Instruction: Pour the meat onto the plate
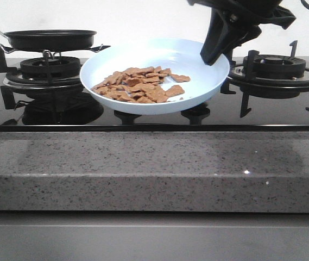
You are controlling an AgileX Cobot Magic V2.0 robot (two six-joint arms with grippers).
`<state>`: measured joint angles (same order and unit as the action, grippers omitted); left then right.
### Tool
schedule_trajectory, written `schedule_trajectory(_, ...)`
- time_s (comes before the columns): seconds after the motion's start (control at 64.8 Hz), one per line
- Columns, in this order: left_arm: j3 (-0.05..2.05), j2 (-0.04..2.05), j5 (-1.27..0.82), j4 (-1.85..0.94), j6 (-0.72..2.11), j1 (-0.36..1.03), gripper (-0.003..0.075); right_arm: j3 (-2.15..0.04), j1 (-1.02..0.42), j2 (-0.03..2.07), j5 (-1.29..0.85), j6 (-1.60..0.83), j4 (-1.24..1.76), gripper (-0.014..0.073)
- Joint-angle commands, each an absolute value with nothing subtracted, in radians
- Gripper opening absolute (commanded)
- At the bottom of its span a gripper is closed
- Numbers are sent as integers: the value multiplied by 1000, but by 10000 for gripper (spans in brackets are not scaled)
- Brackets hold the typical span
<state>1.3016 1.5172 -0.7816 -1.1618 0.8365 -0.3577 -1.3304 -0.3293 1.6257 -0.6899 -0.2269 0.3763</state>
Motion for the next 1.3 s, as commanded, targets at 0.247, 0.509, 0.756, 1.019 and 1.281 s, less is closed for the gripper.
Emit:
schedule_trajectory(0.247,1321,1316,-721,-660,531,-110,510,-1354,-330,1586,-651,-235,400,-61)
schedule_trajectory(0.509,1210,1201,-669,-86,86,164,510,-1354,-330,1586,-651,-235,400,-61)
schedule_trajectory(0.756,1022,1047,-675,55,-81,304,510,-1354,-330,1586,-651,-235,400,-61)
schedule_trajectory(1.019,835,829,-694,56,-116,329,510,-1354,-330,1586,-651,-235,400,-61)
schedule_trajectory(1.281,770,672,-716,55,-116,329,510,-1354,-330,1586,-651,-235,400,-61)
